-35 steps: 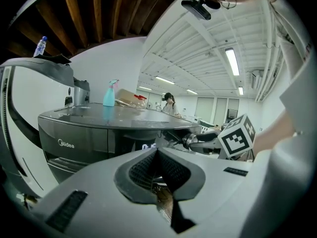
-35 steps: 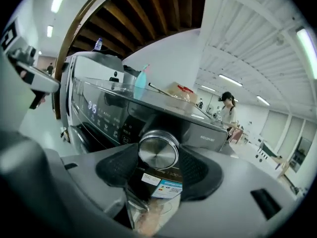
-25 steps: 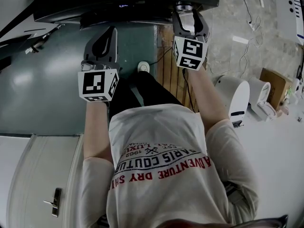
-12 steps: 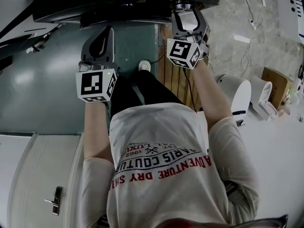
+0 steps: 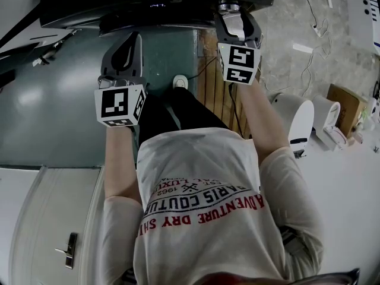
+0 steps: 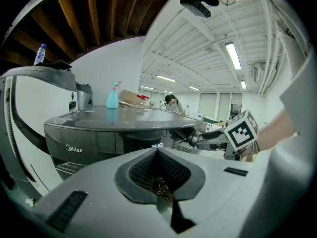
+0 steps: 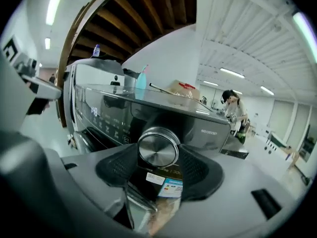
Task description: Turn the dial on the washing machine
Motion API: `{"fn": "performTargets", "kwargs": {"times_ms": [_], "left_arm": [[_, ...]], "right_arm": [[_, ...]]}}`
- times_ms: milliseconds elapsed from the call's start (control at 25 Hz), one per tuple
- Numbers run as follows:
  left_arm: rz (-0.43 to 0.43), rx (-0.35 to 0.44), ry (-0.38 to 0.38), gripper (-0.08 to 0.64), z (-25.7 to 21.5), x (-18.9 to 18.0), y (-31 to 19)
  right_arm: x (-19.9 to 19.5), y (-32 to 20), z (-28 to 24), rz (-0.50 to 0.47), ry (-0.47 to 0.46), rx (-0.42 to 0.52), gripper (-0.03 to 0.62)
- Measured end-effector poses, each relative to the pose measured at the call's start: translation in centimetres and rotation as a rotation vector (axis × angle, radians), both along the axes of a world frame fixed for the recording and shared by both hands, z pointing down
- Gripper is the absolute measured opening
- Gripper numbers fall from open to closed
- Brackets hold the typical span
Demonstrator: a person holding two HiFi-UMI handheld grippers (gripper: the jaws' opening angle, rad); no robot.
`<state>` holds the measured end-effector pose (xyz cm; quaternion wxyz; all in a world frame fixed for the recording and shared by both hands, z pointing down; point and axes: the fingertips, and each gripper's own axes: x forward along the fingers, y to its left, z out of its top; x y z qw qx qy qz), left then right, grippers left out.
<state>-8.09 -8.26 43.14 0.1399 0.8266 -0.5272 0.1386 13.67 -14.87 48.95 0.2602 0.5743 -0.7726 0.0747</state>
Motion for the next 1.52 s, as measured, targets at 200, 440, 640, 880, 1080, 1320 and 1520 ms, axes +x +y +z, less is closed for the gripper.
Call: {"fn": "performTargets", "kwargs": {"times_ms": [200, 440, 640, 880, 1080, 1320, 1520], "left_arm": [[0.017, 0.003, -0.024, 0.016, 0.0, 0.2, 0.0], [0.023, 0.004, -0.022, 0.015, 0.0, 0.2, 0.1], [0.032, -0.007, -0.021, 0.016, 0.3, 0.4, 0.3], [0.049, -0.009, -0.029, 0.017, 0.6, 0.7, 0.4], [0.048, -0.015, -0.026, 0.017, 1.0, 0.6, 0.4], [0.047, -0.013, -0.025, 0.017, 0.9, 0.6, 0.5], [0.065, -0.001, -0.031, 0.017, 0.3, 1.0, 0.5]], "right_arm": [[0.3, -0.1, 0.3, 0.019, -0.099, -0.028, 0.276], [-0.3, 0.3, -1.0, -0.017, -0.034, 0.065, 0.279], [-0.7, 0.8, -0.6, -0.090, 0.173, 0.129, 0.288], [-0.7, 0.5, 0.1, -0.139, 0.359, 0.177, 0.288], [-0.8, 0.1, 0.2, -0.140, 0.384, 0.175, 0.284], [-0.7, 0.1, 0.1, -0.081, 0.236, 0.101, 0.279], [-0.4, 0.0, -0.4, 0.005, 0.016, 0.017, 0.276]]}}
